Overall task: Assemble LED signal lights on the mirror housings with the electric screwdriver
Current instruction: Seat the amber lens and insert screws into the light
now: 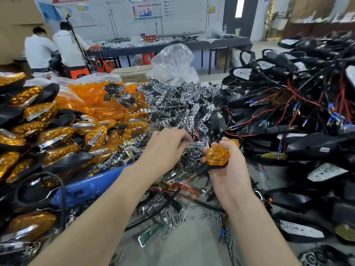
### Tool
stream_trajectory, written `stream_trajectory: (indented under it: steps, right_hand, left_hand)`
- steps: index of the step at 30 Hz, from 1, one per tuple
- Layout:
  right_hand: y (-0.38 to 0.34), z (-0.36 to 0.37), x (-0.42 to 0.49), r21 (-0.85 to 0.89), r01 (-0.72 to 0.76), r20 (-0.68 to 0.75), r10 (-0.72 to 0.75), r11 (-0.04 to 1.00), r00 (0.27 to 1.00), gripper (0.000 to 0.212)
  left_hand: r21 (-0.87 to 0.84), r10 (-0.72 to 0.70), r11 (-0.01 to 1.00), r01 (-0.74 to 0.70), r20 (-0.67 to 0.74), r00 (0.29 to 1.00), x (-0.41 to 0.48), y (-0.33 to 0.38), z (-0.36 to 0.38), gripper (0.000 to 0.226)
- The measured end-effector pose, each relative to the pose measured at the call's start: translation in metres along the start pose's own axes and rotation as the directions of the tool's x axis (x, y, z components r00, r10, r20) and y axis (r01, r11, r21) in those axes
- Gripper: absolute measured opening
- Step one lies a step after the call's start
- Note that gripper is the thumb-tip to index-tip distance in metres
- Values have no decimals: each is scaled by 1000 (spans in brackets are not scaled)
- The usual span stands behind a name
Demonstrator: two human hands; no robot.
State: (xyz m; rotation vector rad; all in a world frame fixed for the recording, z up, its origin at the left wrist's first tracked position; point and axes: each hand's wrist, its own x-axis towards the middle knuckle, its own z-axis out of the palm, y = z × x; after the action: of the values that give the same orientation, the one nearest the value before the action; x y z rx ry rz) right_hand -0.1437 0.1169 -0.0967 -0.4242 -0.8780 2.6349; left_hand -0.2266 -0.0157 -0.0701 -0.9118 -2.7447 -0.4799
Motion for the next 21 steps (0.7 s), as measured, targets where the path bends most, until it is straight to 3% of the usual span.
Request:
stream_trajectory:
  steps: [3,6,11,21]
  right_hand:
    - [2,2,0,-67,16,-4,-16,998,1000,18]
    - [6,3,-1,-159,41,20,-39,986,999,18]
    - [12,5,-6,-259,95,117,-67,961,991,8]
    - [20,10,-10,-432,263,196,-195,863,961,25]
  left_hand:
    - [-263,-48,964,23,-89,995,-12,1,-9,14]
    - [-315,-51,949,-4,-167,985,-27,2,-14,15]
    - [-242,-33,970,-31,-255,966,-41,3,-18,16]
    - [-54,89,992,-112,-323,942,-54,10,-25,21]
